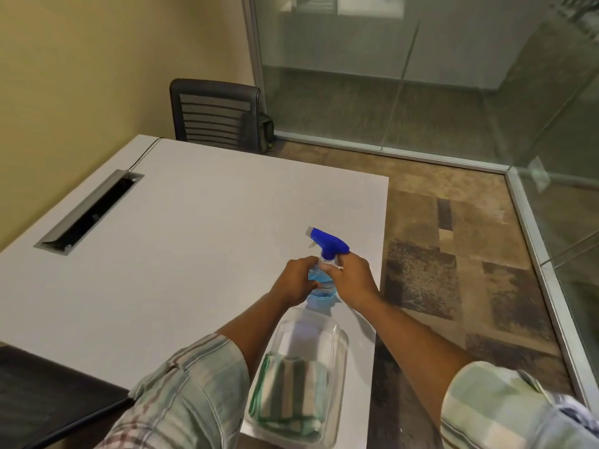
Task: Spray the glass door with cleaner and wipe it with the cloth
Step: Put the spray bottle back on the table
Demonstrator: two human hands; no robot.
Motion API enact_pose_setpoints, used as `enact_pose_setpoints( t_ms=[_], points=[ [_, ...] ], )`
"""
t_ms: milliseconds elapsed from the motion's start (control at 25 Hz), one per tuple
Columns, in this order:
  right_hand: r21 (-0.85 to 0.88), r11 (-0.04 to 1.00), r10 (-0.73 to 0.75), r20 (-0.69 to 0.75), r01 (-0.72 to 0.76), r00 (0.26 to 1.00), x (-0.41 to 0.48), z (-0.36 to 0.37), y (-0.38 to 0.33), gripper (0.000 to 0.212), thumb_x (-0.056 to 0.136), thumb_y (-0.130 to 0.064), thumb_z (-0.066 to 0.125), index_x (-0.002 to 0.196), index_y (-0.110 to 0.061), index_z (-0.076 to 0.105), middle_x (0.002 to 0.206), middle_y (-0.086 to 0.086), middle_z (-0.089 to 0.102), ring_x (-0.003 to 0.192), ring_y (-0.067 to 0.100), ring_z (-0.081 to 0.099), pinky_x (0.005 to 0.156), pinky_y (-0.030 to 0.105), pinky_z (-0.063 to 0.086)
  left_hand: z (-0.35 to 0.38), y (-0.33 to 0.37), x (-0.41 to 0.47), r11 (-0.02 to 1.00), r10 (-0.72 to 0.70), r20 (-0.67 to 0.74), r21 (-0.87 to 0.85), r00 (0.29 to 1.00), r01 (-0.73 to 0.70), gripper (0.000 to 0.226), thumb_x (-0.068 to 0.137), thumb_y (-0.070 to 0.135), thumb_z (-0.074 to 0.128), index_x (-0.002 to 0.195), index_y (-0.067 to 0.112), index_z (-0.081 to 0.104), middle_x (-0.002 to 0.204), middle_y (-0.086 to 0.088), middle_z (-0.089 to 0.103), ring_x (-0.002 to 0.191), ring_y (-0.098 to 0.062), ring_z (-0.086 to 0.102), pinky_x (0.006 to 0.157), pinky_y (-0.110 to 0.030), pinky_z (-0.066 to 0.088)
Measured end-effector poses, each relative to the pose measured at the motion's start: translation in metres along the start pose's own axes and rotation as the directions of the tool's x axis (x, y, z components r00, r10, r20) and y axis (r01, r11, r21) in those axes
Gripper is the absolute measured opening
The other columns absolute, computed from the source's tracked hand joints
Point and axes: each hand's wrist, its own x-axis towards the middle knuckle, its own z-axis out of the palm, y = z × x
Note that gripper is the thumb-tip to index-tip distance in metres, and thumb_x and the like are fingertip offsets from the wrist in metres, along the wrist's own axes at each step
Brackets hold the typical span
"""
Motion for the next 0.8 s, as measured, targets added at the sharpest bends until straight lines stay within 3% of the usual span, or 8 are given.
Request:
enact_pose_setpoints(
  t_ms=[120, 240, 360, 480, 560, 600, 680, 800],
  points=[
    [-0.001, 1.000, 0.027, 0.014, -0.027, 1.000, 0.006, 0.008, 0.007, 0.033, 0.102, -0.022, 0.071, 0.130, -0.008, 0.062, 0.111, 0.003, 0.064, 0.102, 0.022, 0.065, 0.066, 0.011, 0.042, 0.004, -0.006, 0.005, 0.999, -0.028, 0.020, 0.020, 0.999, 0.027, 0.027, 0.095, 0.006, 0.079, 0.119, 0.003, 0.069, 0.114, -0.012, 0.076, 0.096, -0.024, 0.066, 0.086, -0.027, 0.046],
    [-0.009, 0.999, 0.043, 0.024, -0.043, 0.999, 0.011, 0.014, 0.010, 0.036, 0.101, -0.023, 0.071, 0.132, -0.008, 0.062, 0.112, 0.003, 0.064, 0.105, 0.024, 0.067, 0.083, 0.024, 0.049, 0.007, -0.011, 0.008, 0.998, -0.056, 0.034, 0.019, 0.998, 0.055, 0.028, 0.096, 0.008, 0.078, 0.122, 0.005, 0.069, 0.118, -0.011, 0.076, 0.097, -0.023, 0.067, 0.086, -0.027, 0.047],
    [-0.004, 0.999, 0.050, 0.016, -0.050, 0.999, 0.011, 0.018, 0.009, 0.040, 0.102, -0.024, 0.071, 0.137, -0.009, 0.060, 0.117, 0.006, 0.067, 0.111, 0.027, 0.069, 0.088, 0.028, 0.051, 0.011, -0.015, 0.007, 0.998, -0.066, 0.014, 0.008, 0.998, 0.066, 0.029, 0.095, 0.008, 0.077, 0.122, 0.007, 0.069, 0.117, -0.011, 0.078, 0.101, -0.030, 0.072, 0.083, -0.026, 0.047],
    [-0.071, 0.997, 0.026, 0.025, -0.024, 0.999, 0.001, 0.020, 0.011, 0.056, 0.103, -0.029, 0.068, 0.153, -0.012, 0.049, 0.146, 0.010, 0.062, 0.134, 0.032, 0.062, 0.109, 0.036, 0.051, 0.006, -0.010, -0.005, 0.997, -0.066, 0.036, -0.026, 0.997, 0.067, 0.038, 0.097, 0.014, 0.076, 0.133, 0.012, 0.065, 0.123, -0.009, 0.077, 0.106, -0.028, 0.071, 0.081, -0.019, 0.046],
    [-0.116, 0.993, -0.002, -0.007, 0.001, 1.000, -0.013, 0.023, 0.019, 0.065, 0.106, -0.031, 0.064, 0.161, -0.014, 0.036, 0.162, 0.007, 0.049, 0.147, 0.029, 0.051, 0.117, 0.036, 0.044, 0.004, -0.010, -0.015, 0.997, -0.069, 0.078, -0.028, 0.995, 0.071, 0.052, 0.100, 0.025, 0.075, 0.148, 0.015, 0.056, 0.140, -0.008, 0.071, 0.122, -0.029, 0.069, 0.096, -0.025, 0.052],
    [-0.116, 0.993, -0.020, -0.037, 0.016, 0.999, -0.021, 0.025, 0.024, 0.065, 0.106, -0.031, 0.062, 0.163, -0.015, 0.034, 0.165, 0.005, 0.045, 0.150, 0.027, 0.048, 0.117, 0.032, 0.042, 0.003, -0.012, -0.020, 0.997, -0.080, 0.097, 0.004, 0.992, 0.080, 0.060, 0.103, 0.030, 0.072, 0.155, 0.016, 0.048, 0.152, -0.010, 0.062, 0.135, -0.031, 0.062, 0.108, -0.034, 0.050],
    [-0.106, 0.993, -0.066, -0.084, 0.057, 0.994, -0.038, 0.028, 0.035, 0.062, 0.107, -0.029, 0.062, 0.162, -0.017, 0.035, 0.165, 0.004, 0.044, 0.150, 0.024, 0.047, 0.110, 0.023, 0.038, 0.001, -0.017, -0.036, 0.981, -0.114, 0.109, 0.166, 0.987, 0.095, 0.073, 0.109, 0.037, 0.060, 0.169, 0.015, 0.026, 0.176, -0.012, 0.031, 0.162, -0.032, 0.031, 0.131, -0.045, 0.030],
    [-0.226, 0.963, -0.170, -0.086, 0.147, 0.982, -0.062, 0.035, 0.051, 0.061, 0.105, -0.027, 0.065, 0.159, -0.016, 0.039, 0.164, 0.005, 0.045, 0.150, 0.024, 0.044, 0.118, 0.031, 0.037, -0.001, -0.025, -0.067, 0.942, -0.097, 0.105, 0.330, 0.990, 0.057, 0.077, 0.114, 0.044, 0.044, 0.172, 0.016, 0.004, 0.182, -0.010, 0.000, 0.169, -0.030, -0.001, 0.138, -0.049, 0.006]
  ],
)
